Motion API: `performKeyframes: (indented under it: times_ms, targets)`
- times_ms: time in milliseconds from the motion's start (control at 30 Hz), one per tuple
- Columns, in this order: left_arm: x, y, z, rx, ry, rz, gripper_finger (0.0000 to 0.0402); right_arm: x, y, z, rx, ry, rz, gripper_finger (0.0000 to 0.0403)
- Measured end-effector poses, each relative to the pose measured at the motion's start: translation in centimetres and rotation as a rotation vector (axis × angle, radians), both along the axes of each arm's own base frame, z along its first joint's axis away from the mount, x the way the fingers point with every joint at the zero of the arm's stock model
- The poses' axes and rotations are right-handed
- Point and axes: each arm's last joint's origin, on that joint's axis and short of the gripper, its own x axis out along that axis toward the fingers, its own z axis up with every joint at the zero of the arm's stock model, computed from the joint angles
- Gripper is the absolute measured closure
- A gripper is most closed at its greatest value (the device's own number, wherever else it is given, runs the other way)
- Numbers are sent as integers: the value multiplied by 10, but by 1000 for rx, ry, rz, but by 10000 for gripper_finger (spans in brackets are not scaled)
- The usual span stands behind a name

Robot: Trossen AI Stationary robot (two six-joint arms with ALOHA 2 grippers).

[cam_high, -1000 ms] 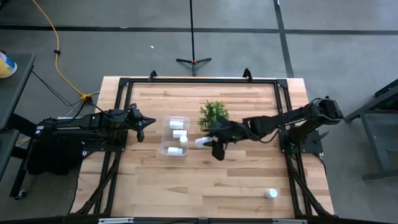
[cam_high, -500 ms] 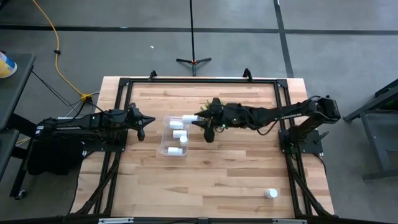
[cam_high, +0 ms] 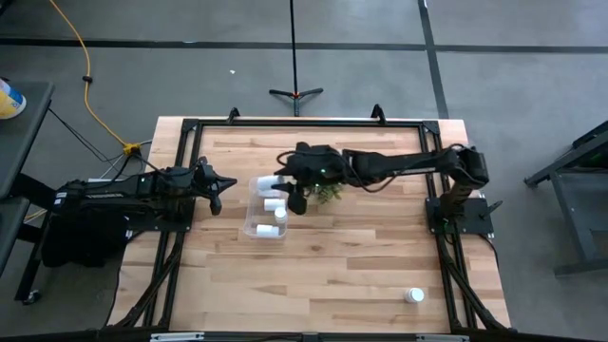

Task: Pick and place pill bottles into a basket
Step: Put the white pill bottle into the transparent bin

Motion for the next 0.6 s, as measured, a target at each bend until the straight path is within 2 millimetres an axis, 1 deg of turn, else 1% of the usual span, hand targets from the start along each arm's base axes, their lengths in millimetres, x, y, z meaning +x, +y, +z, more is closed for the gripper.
performKeyframes:
  times_ms: [100,267,333,433,567,600]
  targets:
    - [0,0,0,0,0,-3,380,12,1,-1,-5,23,16,255]
    - [0,0,0,-3,-1,-3,350,29,4,-13,9,111,52,255]
    - [0,0,0,-3,-1,-3,355,35,5,-19,10,144,55,255]
    - [0,0,0,-1,0,-4,381,42,6,-30,15,172,57,255]
    - [0,0,0,1,0,-5,379,49,7,-45,22,198,63,255]
    - [0,0,0,0,0,-5,374,50,9,-50,29,209,63,255]
